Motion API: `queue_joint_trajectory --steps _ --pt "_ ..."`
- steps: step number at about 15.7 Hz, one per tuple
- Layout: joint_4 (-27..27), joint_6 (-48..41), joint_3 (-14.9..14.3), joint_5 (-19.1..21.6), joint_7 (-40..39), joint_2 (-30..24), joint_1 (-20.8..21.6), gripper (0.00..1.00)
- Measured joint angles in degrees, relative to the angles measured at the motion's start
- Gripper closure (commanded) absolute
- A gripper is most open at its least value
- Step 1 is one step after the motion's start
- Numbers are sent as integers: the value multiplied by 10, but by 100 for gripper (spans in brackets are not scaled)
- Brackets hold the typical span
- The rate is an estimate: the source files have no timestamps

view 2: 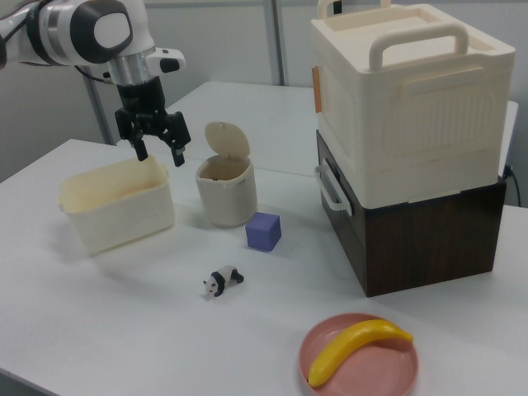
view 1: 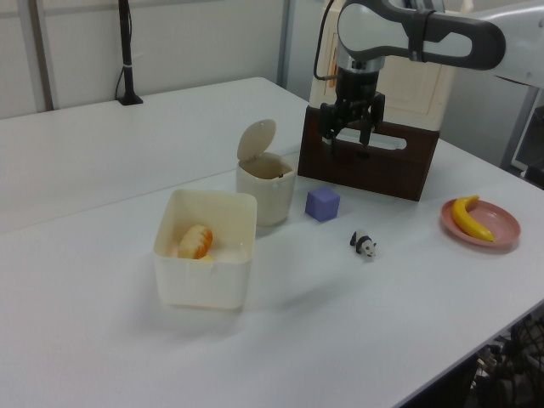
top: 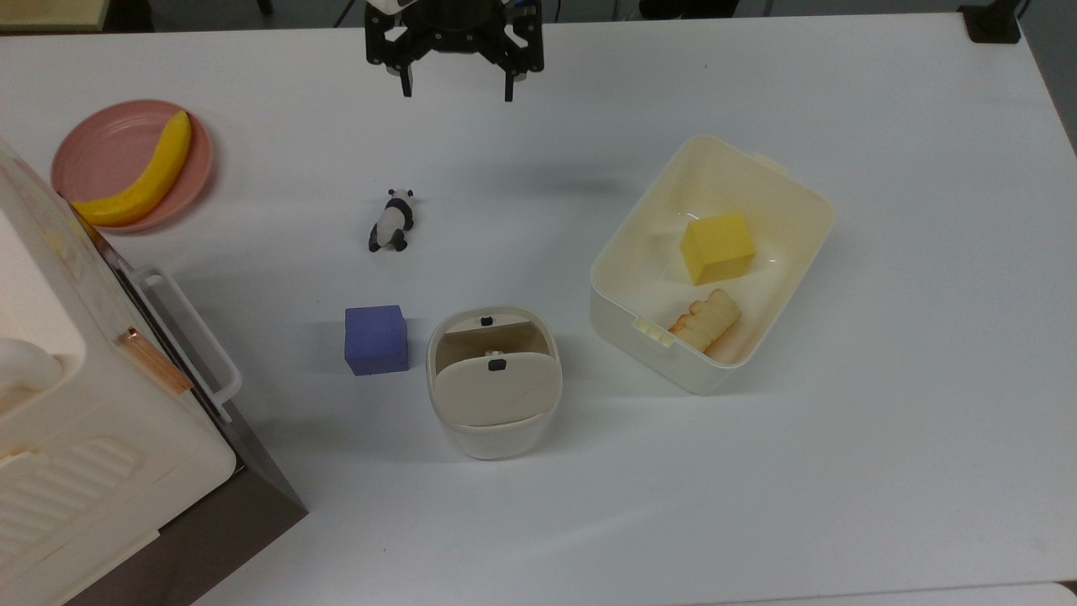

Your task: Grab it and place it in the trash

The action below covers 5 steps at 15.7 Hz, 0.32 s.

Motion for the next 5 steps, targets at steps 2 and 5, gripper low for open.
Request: queue_joint_trajectory --steps 2,5 --pt "-4 0 -7 0 -22 -2 0 0" --pt "-5 0 -15 0 -30 -2 -1 0"
